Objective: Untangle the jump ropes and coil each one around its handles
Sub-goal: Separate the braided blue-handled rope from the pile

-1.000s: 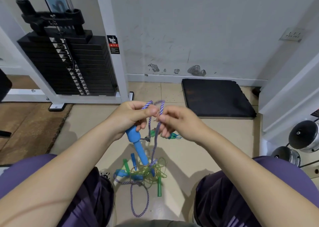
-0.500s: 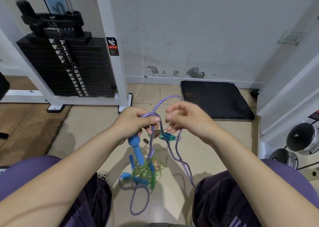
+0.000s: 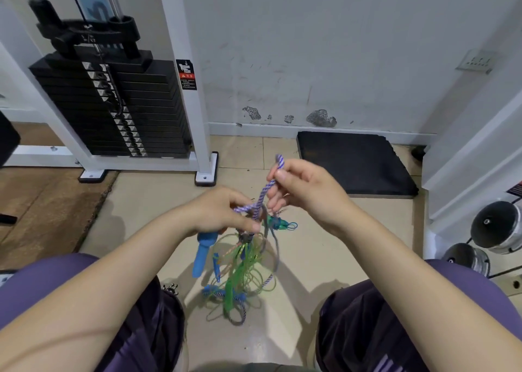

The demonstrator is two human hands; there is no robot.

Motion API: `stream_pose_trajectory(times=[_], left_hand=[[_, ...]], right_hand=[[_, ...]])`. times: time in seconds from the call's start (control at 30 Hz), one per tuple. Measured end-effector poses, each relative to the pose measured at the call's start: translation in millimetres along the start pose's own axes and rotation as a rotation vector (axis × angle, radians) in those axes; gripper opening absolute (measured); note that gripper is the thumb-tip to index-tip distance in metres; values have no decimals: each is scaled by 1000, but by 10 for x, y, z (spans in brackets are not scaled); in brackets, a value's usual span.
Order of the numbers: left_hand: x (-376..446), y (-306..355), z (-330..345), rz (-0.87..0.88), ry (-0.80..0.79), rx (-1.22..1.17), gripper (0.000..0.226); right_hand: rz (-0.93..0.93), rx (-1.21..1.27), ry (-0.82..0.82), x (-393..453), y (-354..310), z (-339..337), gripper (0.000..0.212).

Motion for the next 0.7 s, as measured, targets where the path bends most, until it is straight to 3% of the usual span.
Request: stream_pose_trajectory(times=[0.17,0.23,0.33,0.43,0.53,0.7], left_hand=[[23,-64,-11,-48,58,63,5],[22,-88,-106,-71,120,27,10],[17,-68,-143,-61,161,-59,15],[13,6,-67,-33,146,-77,19],[14,73,0,3,107,-130,16],[-11,101,53,27,35,-144,11]], right_hand=[[-12,92,133,-31,-133,-221,14],[19,-96,282,-64,-119,-425,11],[-73,-624,485,-154,-291,-664,26],[-264,-792,225,-149,-384,-266,17],[-180,-836,-14,-139,-153,29,16],[-113,-802,-54,-106,-6,35,15]])
Point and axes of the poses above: each hand's wrist, its own x-axis towards the middle knuckle, its own z-axis out of the palm, y = z × x, the point moved 10 cm from there along x, towards the middle knuckle
